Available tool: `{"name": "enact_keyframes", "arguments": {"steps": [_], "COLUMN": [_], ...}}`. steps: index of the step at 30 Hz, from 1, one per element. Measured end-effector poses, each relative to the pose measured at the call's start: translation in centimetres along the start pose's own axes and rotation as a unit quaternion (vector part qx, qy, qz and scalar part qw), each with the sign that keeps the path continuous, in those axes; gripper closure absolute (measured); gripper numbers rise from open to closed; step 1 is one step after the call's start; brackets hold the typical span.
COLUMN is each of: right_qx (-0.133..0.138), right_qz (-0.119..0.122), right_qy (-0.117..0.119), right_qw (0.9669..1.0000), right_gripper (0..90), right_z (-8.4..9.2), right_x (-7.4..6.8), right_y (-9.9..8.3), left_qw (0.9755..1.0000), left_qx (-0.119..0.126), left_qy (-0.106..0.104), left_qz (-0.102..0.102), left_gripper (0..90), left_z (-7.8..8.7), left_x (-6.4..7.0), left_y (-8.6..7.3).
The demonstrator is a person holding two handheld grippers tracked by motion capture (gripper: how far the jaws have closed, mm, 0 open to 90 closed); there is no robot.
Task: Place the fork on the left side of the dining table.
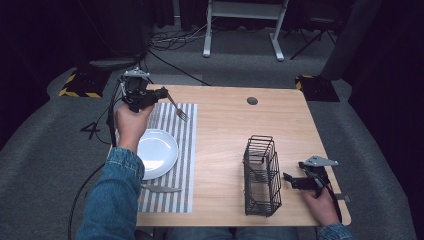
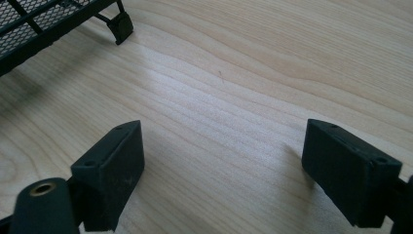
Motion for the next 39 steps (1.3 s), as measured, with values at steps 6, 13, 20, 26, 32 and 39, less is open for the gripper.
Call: {"name": "enact_keyframes", "arguments": {"steps": [6,13,20,26,32,39], "right_qx": [0.000,0.000,-0.001,-0.001,-0.001,-0.001], "right_qz": [-0.001,-0.003,-0.003,-0.005,-0.006,-0.007], "right_qy": [-0.001,-0.001,-0.002,-0.003,-0.004,-0.004], "right_qw": [1.0000,1.0000,1.0000,1.0000,1.0000,1.0000], "right_gripper": [15.7,15.7,15.7,15.7,15.7,15.7], "right_z": [0.0,0.0,0.0,0.0,0.0,0.0], "right_x": [0.0,0.0,0.1,0.1,0.1,0.1], "right_y": [0.0,0.0,0.0,0.0,0.0,0.0], "left_qw": [0.9998,0.9988,0.9975,0.9965,0.9951,0.9945], "left_qx": [-0.010,-0.022,-0.035,-0.052,-0.063,-0.063], "left_qy": [0.007,0.015,0.016,0.015,0.016,0.013], "left_qz": [0.018,0.041,0.059,0.064,0.074,0.083], "left_gripper": [86.7,86.7,86.7,86.7,86.7,85.6], "left_z": [-0.5,-1.3,-2.2,-3.0,-3.5,-3.6], "left_x": [-1.7,-3.4,-4.8,-5.0,-5.4,-6.1], "left_y": [-0.8,-1.9,-2.6,-3.1,-3.6,-3.7]}}
Point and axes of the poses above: each handheld gripper's, and its own axes: z roughly backward along the jaws, y roughly out of its top, x roughly to its right, the point moved 6 cm from there along -z, roughly forward along the jaws, and after that the axes turned 5 degrees about -x, right-handed, at the moved point
